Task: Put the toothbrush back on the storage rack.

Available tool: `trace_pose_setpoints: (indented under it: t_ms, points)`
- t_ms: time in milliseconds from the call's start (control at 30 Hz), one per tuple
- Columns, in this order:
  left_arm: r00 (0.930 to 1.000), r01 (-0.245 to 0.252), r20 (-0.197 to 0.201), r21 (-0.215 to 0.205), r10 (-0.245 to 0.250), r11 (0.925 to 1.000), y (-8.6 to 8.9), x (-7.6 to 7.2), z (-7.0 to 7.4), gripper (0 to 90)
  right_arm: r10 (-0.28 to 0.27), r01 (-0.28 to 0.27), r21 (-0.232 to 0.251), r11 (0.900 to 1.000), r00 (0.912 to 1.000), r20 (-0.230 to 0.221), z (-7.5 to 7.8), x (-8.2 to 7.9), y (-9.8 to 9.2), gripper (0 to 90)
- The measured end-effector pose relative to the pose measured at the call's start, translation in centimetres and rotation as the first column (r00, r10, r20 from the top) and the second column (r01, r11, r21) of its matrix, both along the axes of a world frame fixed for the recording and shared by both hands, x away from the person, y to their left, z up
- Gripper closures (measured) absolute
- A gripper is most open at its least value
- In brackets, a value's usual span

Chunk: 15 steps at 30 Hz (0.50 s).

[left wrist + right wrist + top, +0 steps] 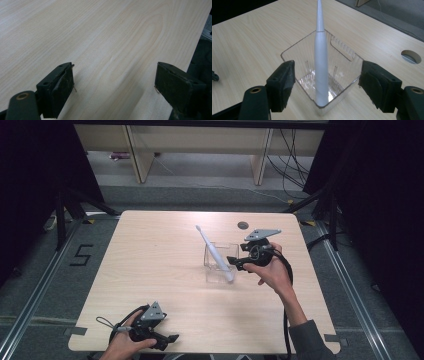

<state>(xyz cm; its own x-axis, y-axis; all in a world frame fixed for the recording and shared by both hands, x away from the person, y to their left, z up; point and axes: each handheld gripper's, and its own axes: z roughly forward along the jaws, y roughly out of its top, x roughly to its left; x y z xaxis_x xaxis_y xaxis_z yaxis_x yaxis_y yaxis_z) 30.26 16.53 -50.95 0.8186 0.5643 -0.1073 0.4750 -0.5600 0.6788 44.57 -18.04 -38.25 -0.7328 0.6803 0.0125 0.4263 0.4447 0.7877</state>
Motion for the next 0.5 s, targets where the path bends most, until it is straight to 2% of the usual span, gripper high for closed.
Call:
trace_pose_setpoints:
  t_ms: [33,133,167,233,333,400,467,500]
  points:
    - [1.0000,0.000,0.000,0.000,0.000,1.0000,0.00,0.00,0.00,14.9,-0.007,0.007,0.007,1.000,0.9998,-0.018,-0.01,-0.17,0.01,28.9]
    - [1.0000,-0.001,-0.001,-0.003,0.001,1.0000,-0.03,-0.01,-0.02,14.9,0.003,-0.003,0.004,1.000,1.0000,0.000,-0.06,-0.16,-0.19,28.7]
    - [1.0000,0.001,-0.001,0.001,-0.001,1.0000,-0.01,0.01,-0.01,14.9,-0.014,0.014,0.016,1.000,0.9997,-0.019,-0.07,-0.38,-0.14,28.7]
    - [1.0000,0.000,-0.002,0.001,0.000,1.0000,-0.01,0.01,-0.02,14.9,-0.017,0.017,0.012,1.000,0.9997,-0.019,-0.01,-0.45,-0.19,28.7]
    - [1.0000,0.002,-0.005,-0.005,-0.002,1.0000,-0.03,-0.03,-0.01,14.9,0.001,-0.001,0.006,1.000,0.9999,0.014,-0.02,-0.40,-0.40,28.7]
    - [1.0000,0.004,-0.005,-0.004,-0.004,1.0000,-0.02,-0.03,0.00,14.9,-0.001,0.001,0.024,1.000,1.0000,0.002,-0.07,-0.57,-0.34,28.6]
    - [1.0000,0.001,0.000,0.001,-0.001,1.0000,0.01,-0.01,0.01,14.9,-0.005,0.005,0.008,1.000,1.0000,0.004,0.03,-0.74,-0.49,28.2]
    - [1.0000,-0.003,-0.005,-0.017,0.003,0.9998,-0.09,-0.09,-0.01,14.9,-0.006,0.006,0.004,1.000,1.0000,0.008,0.02,-0.79,-0.55,28.2]
